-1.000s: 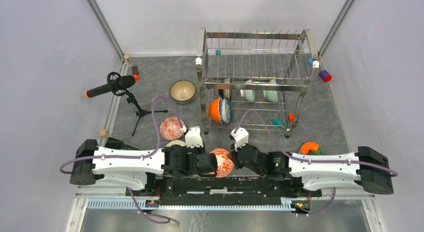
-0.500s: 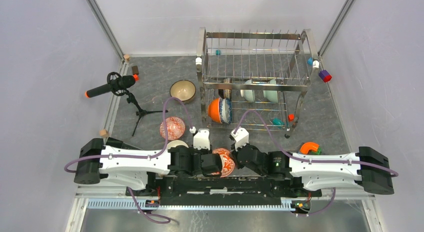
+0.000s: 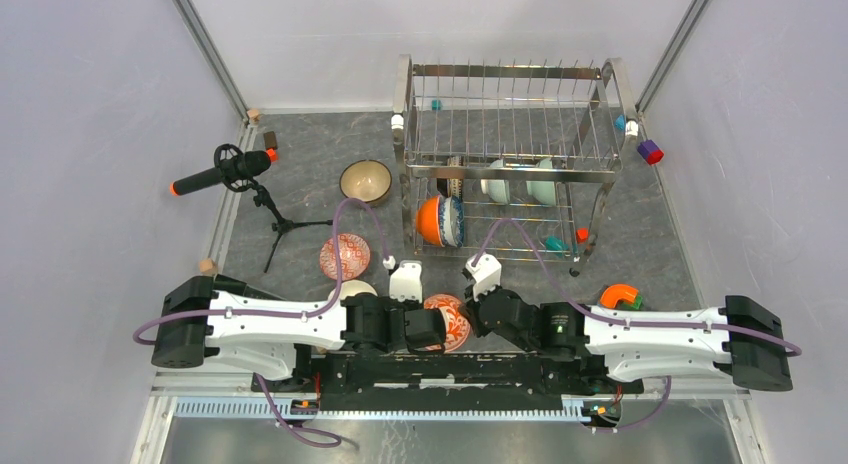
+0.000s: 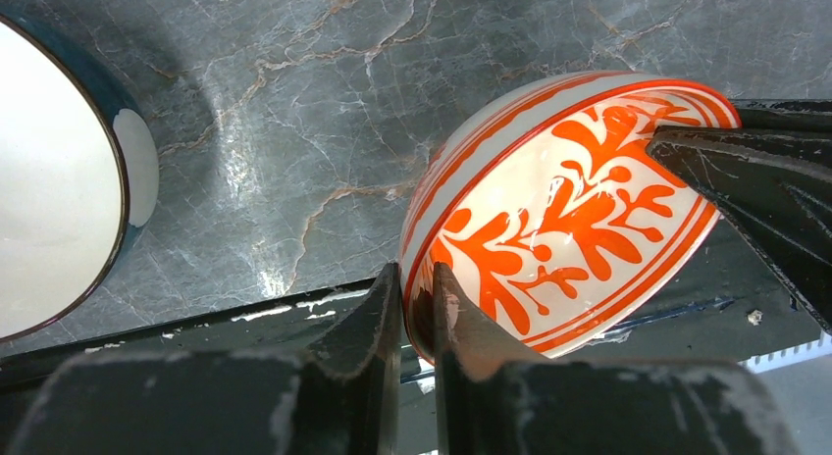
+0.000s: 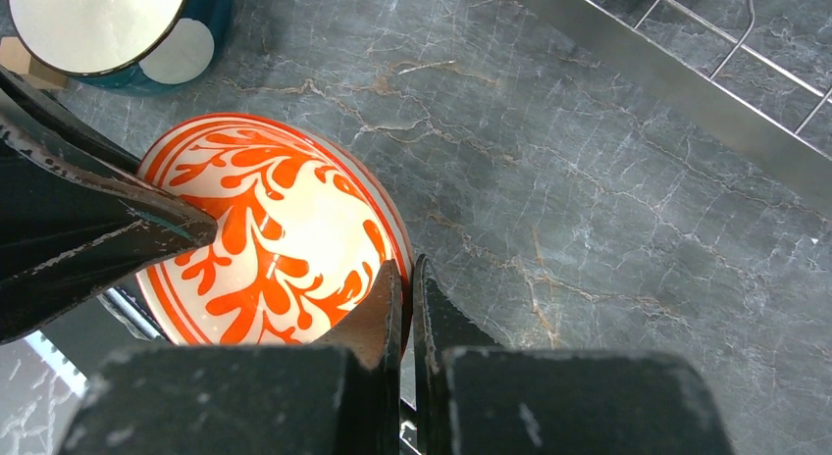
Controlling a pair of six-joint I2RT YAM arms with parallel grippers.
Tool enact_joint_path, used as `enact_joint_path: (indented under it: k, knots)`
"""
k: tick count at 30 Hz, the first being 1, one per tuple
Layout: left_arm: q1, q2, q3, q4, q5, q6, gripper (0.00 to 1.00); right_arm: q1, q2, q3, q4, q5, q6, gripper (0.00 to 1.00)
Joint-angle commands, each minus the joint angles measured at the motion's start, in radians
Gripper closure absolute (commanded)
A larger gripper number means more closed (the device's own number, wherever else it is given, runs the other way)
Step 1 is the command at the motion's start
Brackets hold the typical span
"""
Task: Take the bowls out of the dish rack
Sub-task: Place the bowl with the bowl.
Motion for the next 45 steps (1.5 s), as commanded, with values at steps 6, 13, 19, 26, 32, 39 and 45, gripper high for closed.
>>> enact_joint_path:
  k: [6, 13, 19, 26, 32, 39, 45]
  knots:
    - [-0.006, -0.020, 0.006, -0.008, -0.035, 0.014, 0.70, -0.003, -0.033, 0.027, 0.103, 0.015, 0.016, 1.00]
    - [-0.005, -0.046, 0.007, -0.022, -0.056, 0.008, 0.66, -0.003, -0.044, 0.022, 0.101, 0.018, 0.015, 1.00]
    - [-0.006, -0.057, 0.004, -0.020, -0.065, 0.009, 0.78, -0.002, -0.041, 0.022, 0.105, 0.013, 0.016, 1.00]
    - [-0.005, -0.055, 0.007, -0.019, -0.079, 0.026, 0.98, -0.003, -0.022, 0.022, 0.124, -0.029, 0.003, 1.00]
    - [-0.005, -0.087, 0.004, -0.024, -0.118, 0.033, 0.98, -0.004, -0.046, -0.001, 0.176, -0.071, -0.016, 0.73]
    - [0.005, -0.132, 0.056, -0.135, -0.234, 0.017, 0.98, -0.003, -0.103, 0.034, 0.150, -0.089, -0.055, 0.31]
    - [0.100, -0.175, 0.089, -0.202, -0.260, 0.085, 0.98, -0.003, -0.159, 0.070, 0.049, -0.070, -0.094, 0.19]
